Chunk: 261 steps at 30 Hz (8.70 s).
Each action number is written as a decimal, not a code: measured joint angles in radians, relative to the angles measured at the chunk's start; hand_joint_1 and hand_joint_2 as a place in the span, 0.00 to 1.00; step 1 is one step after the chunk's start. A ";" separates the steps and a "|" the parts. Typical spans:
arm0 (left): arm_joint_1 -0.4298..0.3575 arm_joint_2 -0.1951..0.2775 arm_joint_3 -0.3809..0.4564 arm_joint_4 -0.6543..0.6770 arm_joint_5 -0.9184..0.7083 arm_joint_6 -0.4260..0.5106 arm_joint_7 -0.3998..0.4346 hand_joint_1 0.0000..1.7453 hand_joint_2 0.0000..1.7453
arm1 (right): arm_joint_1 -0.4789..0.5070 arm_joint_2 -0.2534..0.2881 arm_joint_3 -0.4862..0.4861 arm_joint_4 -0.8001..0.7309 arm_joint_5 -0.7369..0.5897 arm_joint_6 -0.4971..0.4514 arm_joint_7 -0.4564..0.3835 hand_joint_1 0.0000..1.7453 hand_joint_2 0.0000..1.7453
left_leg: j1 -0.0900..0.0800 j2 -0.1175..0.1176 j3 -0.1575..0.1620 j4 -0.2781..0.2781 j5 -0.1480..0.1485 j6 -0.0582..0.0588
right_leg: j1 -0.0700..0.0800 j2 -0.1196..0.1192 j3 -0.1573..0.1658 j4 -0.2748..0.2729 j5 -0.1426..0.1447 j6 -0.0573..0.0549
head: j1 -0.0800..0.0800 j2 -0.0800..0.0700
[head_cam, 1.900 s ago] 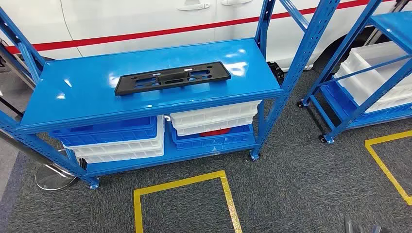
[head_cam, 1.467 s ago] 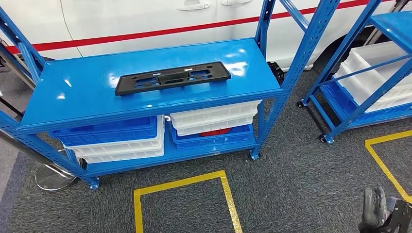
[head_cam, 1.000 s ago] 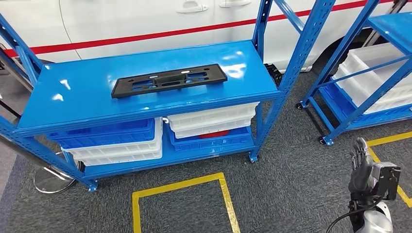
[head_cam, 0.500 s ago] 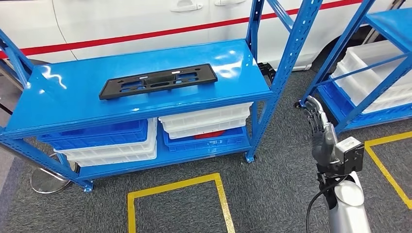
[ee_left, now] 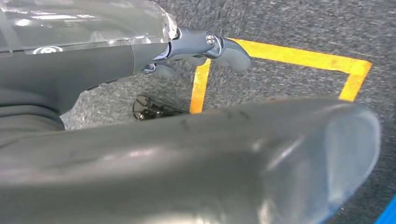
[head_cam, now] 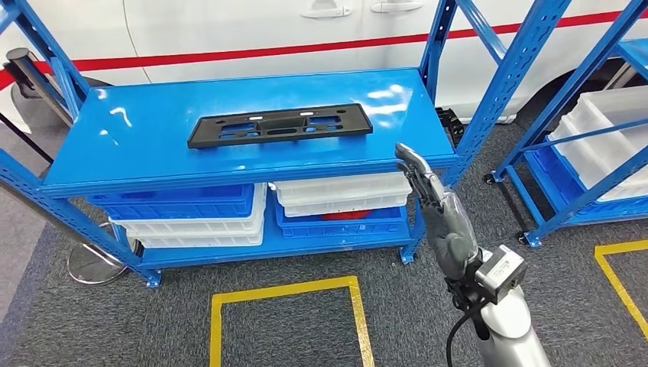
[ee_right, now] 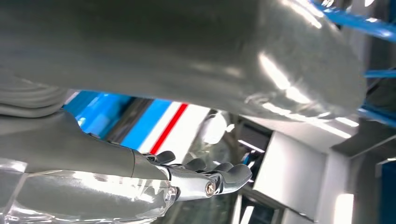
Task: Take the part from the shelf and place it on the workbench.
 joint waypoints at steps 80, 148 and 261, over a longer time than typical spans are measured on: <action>0.033 -0.001 0.013 0.000 -0.029 0.021 -0.056 0.00 0.00 | 0.028 -0.009 0.078 -0.029 0.031 -0.096 0.034 0.00 1.00 | -0.002 0.011 -0.086 0.028 0.060 -0.015 | 0.010 0.021 0.158 -0.073 -0.108 -0.017 | -0.003 0.000; 0.022 -0.050 0.042 0.000 -0.065 -0.023 -0.102 0.00 0.00 | -0.167 -0.192 0.492 0.347 1.015 -0.151 0.509 0.00 1.00 | 0.013 0.014 0.008 -0.032 0.017 -0.002 | 0.000 0.004 -0.104 0.198 -0.116 0.005 | 0.002 0.000; 0.028 0.017 0.100 -0.001 -0.123 0.008 -0.008 0.00 1.00 | -0.318 0.146 0.509 0.454 -0.503 0.380 0.178 1.00 1.00 | 0.012 0.013 0.085 -0.013 -0.078 -0.050 | 0.005 -0.001 -0.088 -0.055 0.110 -0.040 | 0.002 0.000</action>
